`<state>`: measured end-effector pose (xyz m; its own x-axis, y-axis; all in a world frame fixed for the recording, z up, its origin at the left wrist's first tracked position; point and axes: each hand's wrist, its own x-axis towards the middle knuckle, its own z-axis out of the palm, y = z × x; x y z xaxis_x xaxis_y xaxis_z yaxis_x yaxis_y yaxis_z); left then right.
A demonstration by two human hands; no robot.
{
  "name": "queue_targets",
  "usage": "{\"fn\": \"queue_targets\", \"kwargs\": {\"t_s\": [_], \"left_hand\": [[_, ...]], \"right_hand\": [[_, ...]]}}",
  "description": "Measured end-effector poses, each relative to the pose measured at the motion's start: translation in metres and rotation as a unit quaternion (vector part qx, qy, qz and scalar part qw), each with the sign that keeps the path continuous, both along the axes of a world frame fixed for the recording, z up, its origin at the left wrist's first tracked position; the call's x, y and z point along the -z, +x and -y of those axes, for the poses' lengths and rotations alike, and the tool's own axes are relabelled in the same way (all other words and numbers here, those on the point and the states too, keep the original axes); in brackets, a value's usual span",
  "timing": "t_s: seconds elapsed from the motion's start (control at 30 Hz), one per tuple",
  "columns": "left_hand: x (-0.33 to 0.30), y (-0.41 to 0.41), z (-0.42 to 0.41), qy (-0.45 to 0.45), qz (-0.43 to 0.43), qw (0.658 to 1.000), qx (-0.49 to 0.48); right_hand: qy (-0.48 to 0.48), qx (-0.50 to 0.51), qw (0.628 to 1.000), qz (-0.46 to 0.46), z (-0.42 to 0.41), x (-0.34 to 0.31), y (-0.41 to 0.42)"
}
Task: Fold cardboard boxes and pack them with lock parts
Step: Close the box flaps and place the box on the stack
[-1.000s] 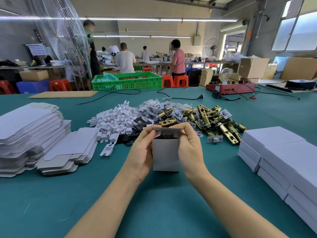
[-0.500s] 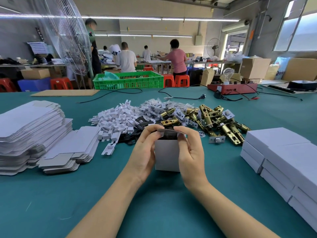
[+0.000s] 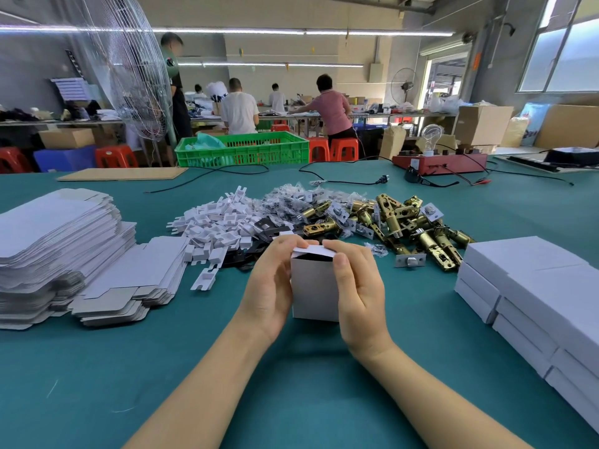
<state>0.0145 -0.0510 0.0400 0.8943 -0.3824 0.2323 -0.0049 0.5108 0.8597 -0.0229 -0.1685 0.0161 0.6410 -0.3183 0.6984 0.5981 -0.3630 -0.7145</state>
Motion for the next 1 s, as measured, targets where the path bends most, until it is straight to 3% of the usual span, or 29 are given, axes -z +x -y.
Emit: {"fn": "queue_targets", "kwargs": {"t_s": [0.23, 0.4, 1.0], "left_hand": [[0.006, 0.002, 0.004, 0.062, 0.054, 0.994, -0.065], [0.011, -0.002, 0.006, 0.195, 0.217, 0.941, -0.169], [0.007, -0.003, 0.008, 0.201, 0.223, 0.934, -0.195]], "right_hand": [[0.041, -0.013, 0.998, -0.047, 0.000, 0.007, 0.005], [0.026, 0.007, 0.999, -0.043, 0.002, 0.004, 0.006], [0.036, -0.001, 0.999, -0.030, 0.008, 0.001, 0.009]]}}
